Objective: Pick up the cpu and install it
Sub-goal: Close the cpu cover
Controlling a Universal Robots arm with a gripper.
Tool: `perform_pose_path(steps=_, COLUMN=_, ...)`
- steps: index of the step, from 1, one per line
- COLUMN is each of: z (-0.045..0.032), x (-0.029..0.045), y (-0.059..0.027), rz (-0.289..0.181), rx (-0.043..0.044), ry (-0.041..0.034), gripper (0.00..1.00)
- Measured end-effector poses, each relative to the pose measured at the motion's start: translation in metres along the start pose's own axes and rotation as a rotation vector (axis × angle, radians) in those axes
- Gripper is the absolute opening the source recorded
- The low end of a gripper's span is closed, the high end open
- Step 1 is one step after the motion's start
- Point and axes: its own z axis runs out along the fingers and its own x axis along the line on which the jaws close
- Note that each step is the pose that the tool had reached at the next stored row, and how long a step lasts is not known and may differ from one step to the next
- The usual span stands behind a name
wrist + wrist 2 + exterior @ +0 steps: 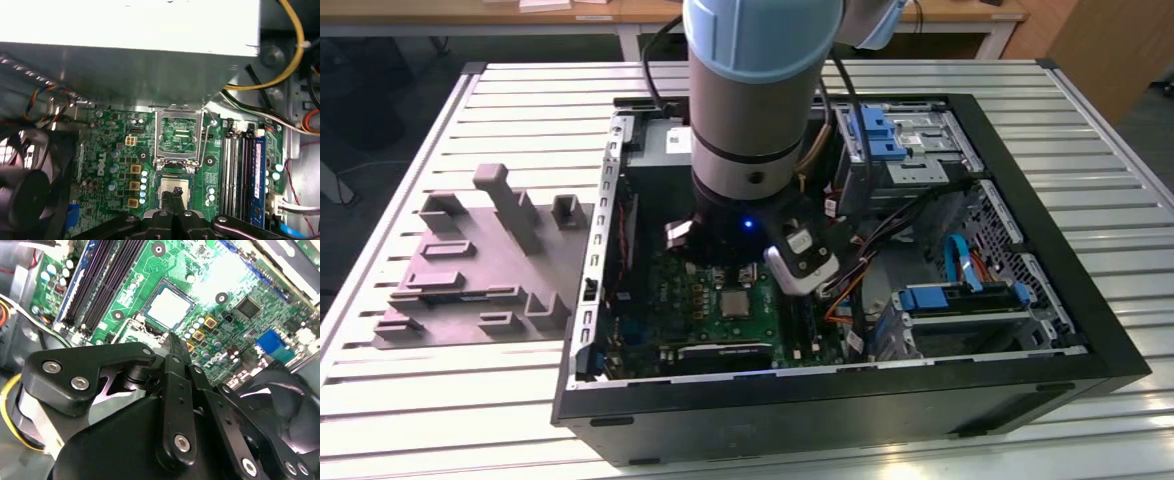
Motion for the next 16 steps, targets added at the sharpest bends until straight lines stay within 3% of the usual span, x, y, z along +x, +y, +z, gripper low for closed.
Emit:
perform_pose_path(steps=13, z=0.0014, x=-0.0002, y=-0.0002, rz=-0.184, rx=0.0070, ry=0.0206, gripper=0.11)
perform_pose_path(steps=16, z=0.0014, x=-0.0002, y=-0.0002, rz=-0.189, rx=0.0073, ry=0.0213, gripper=0.11)
